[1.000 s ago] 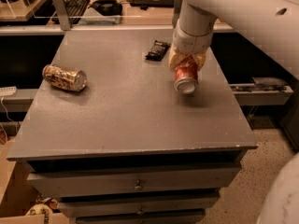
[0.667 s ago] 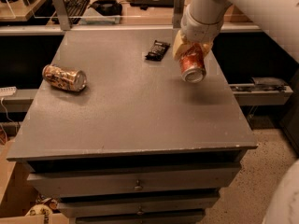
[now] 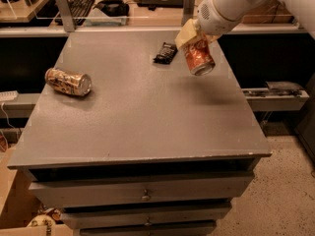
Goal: Place coke can upright
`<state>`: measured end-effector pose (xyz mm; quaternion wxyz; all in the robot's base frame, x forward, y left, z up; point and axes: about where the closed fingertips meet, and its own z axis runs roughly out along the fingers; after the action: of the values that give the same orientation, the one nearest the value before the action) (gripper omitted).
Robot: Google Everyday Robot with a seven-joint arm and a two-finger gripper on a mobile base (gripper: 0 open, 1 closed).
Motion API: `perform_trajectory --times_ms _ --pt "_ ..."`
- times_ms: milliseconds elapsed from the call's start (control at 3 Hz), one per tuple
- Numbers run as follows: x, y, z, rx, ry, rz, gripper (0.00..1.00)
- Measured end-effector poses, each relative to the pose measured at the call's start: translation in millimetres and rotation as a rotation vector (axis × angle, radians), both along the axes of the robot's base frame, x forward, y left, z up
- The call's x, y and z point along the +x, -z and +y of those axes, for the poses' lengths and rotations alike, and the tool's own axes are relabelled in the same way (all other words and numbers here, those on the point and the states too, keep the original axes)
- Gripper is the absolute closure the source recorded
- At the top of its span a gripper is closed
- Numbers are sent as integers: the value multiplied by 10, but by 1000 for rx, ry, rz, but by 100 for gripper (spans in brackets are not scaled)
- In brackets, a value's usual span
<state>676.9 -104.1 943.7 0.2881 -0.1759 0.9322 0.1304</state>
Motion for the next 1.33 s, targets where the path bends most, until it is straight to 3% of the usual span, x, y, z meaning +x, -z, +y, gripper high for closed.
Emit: perform_trajectory --times_ms 333,667,1000,1333 --pt "-3 -116 309 111 -151 -140 100" --pt "-10 -184 428 99 -233 -202 100" --pt "-12 -183 427 100 -234 -205 100" --pt "-57 -239 494 157 -245 -269 100"
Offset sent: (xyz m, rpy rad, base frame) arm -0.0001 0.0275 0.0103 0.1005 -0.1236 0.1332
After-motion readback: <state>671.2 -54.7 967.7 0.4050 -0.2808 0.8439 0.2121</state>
